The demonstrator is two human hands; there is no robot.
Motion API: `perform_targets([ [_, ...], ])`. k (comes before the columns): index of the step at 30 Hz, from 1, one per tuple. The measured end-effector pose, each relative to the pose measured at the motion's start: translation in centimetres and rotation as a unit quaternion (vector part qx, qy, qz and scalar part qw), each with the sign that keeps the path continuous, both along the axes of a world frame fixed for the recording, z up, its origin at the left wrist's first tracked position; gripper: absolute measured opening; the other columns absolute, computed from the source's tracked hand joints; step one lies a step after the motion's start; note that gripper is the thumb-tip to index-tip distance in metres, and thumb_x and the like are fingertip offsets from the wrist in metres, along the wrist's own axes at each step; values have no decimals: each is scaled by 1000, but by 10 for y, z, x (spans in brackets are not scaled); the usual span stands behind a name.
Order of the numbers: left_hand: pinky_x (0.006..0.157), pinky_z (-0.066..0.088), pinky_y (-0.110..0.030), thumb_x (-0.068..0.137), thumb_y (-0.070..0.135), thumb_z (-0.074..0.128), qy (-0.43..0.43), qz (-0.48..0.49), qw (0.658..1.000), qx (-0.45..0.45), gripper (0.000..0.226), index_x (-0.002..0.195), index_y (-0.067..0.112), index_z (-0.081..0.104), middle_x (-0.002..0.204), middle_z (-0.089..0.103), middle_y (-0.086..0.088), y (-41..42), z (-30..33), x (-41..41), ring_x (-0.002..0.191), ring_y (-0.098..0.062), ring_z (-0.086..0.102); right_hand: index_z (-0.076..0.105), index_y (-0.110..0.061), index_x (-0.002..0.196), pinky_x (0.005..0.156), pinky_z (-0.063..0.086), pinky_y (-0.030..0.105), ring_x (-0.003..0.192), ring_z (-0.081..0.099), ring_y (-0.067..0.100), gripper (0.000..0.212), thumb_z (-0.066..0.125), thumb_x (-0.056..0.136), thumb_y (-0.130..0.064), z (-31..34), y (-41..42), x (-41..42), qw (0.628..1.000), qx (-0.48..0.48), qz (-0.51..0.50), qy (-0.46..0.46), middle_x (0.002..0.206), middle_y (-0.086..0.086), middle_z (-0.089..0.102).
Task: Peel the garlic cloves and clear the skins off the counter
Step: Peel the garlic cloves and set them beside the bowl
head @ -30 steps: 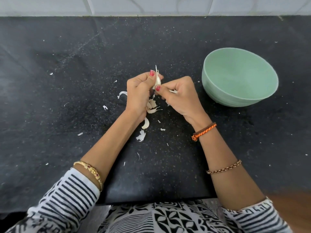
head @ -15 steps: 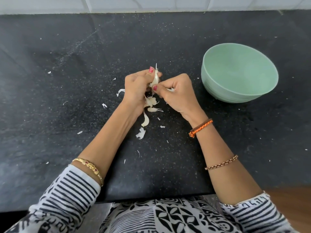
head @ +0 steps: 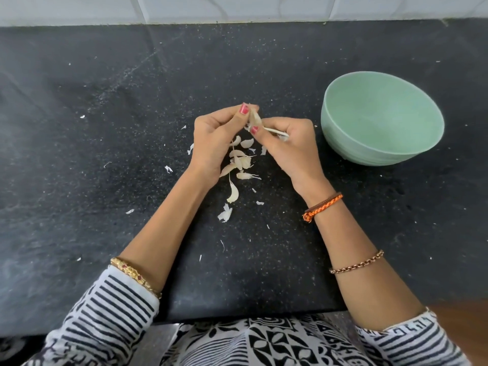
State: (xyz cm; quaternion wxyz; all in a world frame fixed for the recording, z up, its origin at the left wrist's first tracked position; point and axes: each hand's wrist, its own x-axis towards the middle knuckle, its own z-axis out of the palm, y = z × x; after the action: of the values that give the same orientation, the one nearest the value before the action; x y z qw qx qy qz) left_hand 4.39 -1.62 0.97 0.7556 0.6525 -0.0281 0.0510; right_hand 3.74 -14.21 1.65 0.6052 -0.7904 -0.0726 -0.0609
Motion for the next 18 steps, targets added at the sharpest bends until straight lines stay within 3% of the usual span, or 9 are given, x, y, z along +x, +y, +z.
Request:
perform_targets([
  [3, 77, 46, -14, 92, 5, 52, -34, -14, 998, 43, 19, 108, 8, 63, 75, 71, 14, 2, 1, 0, 82, 0, 64, 72, -12, 74, 54, 39, 14, 54, 49, -1, 18, 64, 87, -23, 2, -2, 1, 999, -20, 5, 28, 59, -4, 59],
  [5, 77, 46, -14, 92, 5, 52, -54, -26, 995, 74, 16, 101, 12, 64, 74, 70, 16, 5, 0, 1, 81, 2, 63, 72, -9, 76, 55, 39, 18, 55, 50, 6, 20, 62, 88, -22, 4, -4, 2, 998, -46, 30, 43, 59, 1, 60],
  [8, 80, 46, -16, 91, 13, 50, -86, -46, 985, 139, 21, 108, 16, 63, 78, 67, 15, 9, -2, 3, 81, 2, 60, 73, -12, 85, 70, 46, 35, 77, 62, 27, 20, 60, 90, -25, 3, -6, 3, 993, -86, 65, 48, 78, 16, 69],
  [10, 90, 45, -24, 92, 23, 50, -126, -50, 968, 212, 22, 105, 21, 68, 85, 67, 18, 11, -4, 7, 87, 1, 60, 74, -14, 83, 69, 45, 39, 76, 64, 26, 20, 59, 91, -25, 4, -9, 4, 990, -106, 82, 51, 75, 11, 70],
  [13, 96, 38, -41, 90, 35, 49, -179, -18, 943, 281, 21, 89, 35, 70, 88, 66, 23, 12, -7, 9, 93, -10, 60, 65, -21, 56, 51, 35, 23, 46, 44, 3, 34, 60, 90, -19, 6, -14, 5, 988, -107, 99, 44, 45, -12, 50],
  [15, 94, 40, -45, 88, 37, 49, -183, 2, 942, 280, 23, 82, 37, 70, 85, 66, 24, 10, -6, 8, 90, -12, 62, 60, -14, 48, 49, 28, 20, 44, 34, 3, 39, 64, 87, -16, 6, -13, 4, 992, -81, 102, 4, 43, -4, 42],
  [18, 94, 42, -49, 86, 38, 49, -143, 14, 960, 242, 27, 76, 31, 72, 77, 66, 28, 7, -6, 5, 84, -3, 63, 64, 1, 52, 45, 24, 19, 44, 31, 5, 37, 68, 84, -17, 3, -9, 3, 993, -55, 94, -37, 43, 7, 41],
])
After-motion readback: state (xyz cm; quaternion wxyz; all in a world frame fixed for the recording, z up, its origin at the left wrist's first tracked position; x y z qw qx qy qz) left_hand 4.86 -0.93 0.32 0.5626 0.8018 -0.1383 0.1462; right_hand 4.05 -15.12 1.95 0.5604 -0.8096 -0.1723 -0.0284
